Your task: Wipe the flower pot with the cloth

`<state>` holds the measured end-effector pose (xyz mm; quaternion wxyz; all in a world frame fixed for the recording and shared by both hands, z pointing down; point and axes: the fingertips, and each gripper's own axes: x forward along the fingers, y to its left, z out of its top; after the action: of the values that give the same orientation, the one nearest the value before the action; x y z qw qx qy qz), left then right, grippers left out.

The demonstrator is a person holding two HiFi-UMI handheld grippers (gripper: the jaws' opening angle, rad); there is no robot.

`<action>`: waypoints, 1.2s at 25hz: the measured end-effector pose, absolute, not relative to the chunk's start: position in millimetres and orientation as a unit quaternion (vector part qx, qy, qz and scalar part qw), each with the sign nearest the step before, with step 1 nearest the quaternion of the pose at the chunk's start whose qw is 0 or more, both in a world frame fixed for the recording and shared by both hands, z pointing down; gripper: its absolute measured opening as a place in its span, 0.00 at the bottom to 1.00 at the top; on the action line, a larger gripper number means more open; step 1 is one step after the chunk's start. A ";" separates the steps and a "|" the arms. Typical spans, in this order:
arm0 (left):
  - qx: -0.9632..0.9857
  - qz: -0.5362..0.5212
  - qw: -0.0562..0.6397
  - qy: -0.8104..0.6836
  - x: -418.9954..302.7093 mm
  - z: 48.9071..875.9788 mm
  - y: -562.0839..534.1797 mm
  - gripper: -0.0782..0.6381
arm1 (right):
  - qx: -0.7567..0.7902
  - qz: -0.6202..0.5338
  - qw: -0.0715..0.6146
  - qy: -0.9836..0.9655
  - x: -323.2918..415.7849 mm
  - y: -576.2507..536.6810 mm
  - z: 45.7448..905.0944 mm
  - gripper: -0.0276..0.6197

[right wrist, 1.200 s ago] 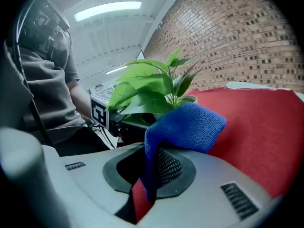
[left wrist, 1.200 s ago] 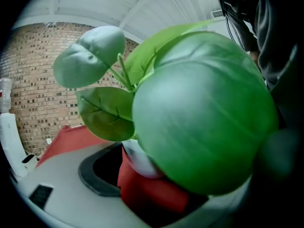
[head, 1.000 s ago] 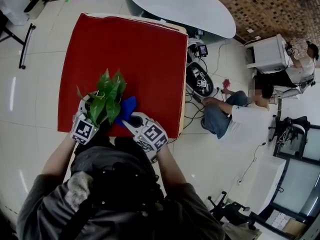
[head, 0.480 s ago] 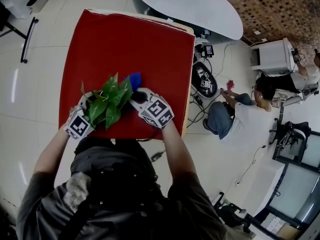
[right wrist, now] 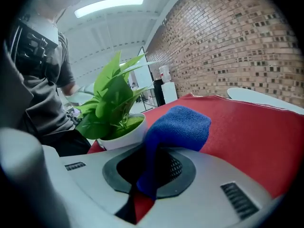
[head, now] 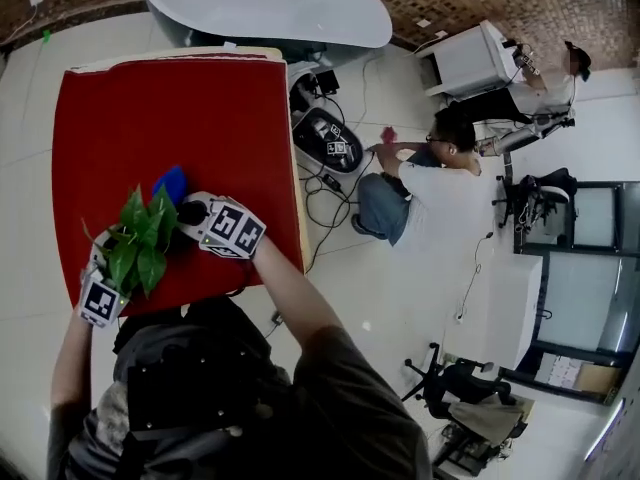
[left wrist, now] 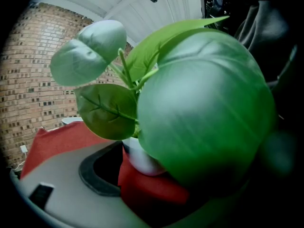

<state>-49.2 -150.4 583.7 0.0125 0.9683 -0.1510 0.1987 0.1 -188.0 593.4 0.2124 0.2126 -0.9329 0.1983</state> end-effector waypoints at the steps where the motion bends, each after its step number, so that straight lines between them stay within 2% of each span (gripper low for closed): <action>1: 0.968 0.197 0.015 -0.153 -44.7 584.7 -148.7 0.71 | 0.215 0.199 0.211 -0.933 5.0 -184.1 593.9 0.15; 17: 0.965 0.197 0.032 -0.172 -30.2 586.3 -137.3 0.71 | 0.257 0.239 0.189 -0.917 15.2 -99.9 591.2 0.15; 30: 0.948 0.212 0.036 -0.233 -51.4 587.8 -136.5 0.74 | 0.355 0.236 0.161 -0.890 51.6 -103.3 575.4 0.15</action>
<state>-51.4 -136.5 587.8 0.0363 0.9485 -0.2331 0.2116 51.6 -103.3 575.4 0.1613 0.3555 -0.8900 0.2356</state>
